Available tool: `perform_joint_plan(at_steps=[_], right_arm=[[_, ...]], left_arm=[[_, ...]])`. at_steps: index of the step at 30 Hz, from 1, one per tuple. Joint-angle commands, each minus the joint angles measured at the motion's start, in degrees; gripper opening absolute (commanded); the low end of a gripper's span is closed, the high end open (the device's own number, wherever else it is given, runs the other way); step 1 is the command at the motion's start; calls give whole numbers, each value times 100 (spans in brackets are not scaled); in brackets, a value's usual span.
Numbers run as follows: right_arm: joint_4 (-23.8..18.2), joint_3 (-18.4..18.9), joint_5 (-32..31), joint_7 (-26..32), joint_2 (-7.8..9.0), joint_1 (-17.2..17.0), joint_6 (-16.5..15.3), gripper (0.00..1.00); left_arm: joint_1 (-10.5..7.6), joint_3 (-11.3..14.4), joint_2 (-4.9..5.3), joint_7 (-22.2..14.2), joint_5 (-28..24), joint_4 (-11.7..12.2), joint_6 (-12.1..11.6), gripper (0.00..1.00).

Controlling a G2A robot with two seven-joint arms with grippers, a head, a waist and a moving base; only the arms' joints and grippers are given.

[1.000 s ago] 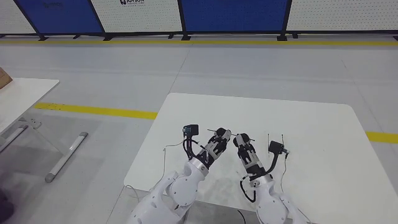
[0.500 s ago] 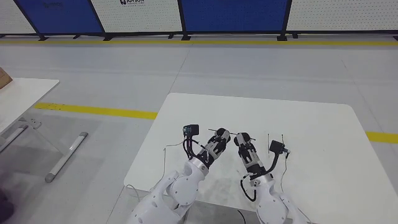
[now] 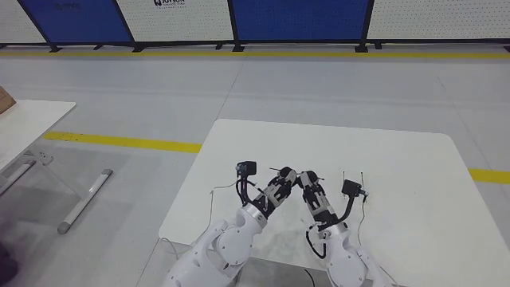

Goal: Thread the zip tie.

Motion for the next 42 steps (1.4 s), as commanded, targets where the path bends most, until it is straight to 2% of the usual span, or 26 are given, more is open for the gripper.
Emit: perform_joint_plan(at_steps=[1,8,9,10,12,13,21,25,26,42], right_arm=[[1,0,1,32,1,-3,2,0],[-23,40,139,147,4,-40,35,0],[-30,50,158,157,5,-46,41,8],[-42,61,178,169,6,-53,44,22],[-61,77,203,169,7,-65,42,31],[-74,84,210,172,8,-72,38,32],[-153,121,188,35,12,-138,-34,30],[-174,156,196,-50,15,-182,-77,9],[-174,171,204,-62,16,-187,-78,0],[-168,158,82,21,12,-139,-6,0]], left_arm=[[15,-14,4,1,2,-14,-11,0],[47,-34,10,45,2,-30,-25,0],[47,-35,10,55,8,-29,-17,0],[46,-32,10,63,16,-27,-9,0],[43,-28,9,70,27,-22,3,0],[40,-26,9,75,31,-18,10,0],[-11,-21,0,108,6,20,84,0],[-27,-18,-3,112,-13,32,93,0],[-30,-18,-3,110,-19,34,93,0],[-14,-30,11,23,-1,6,-15,0]])
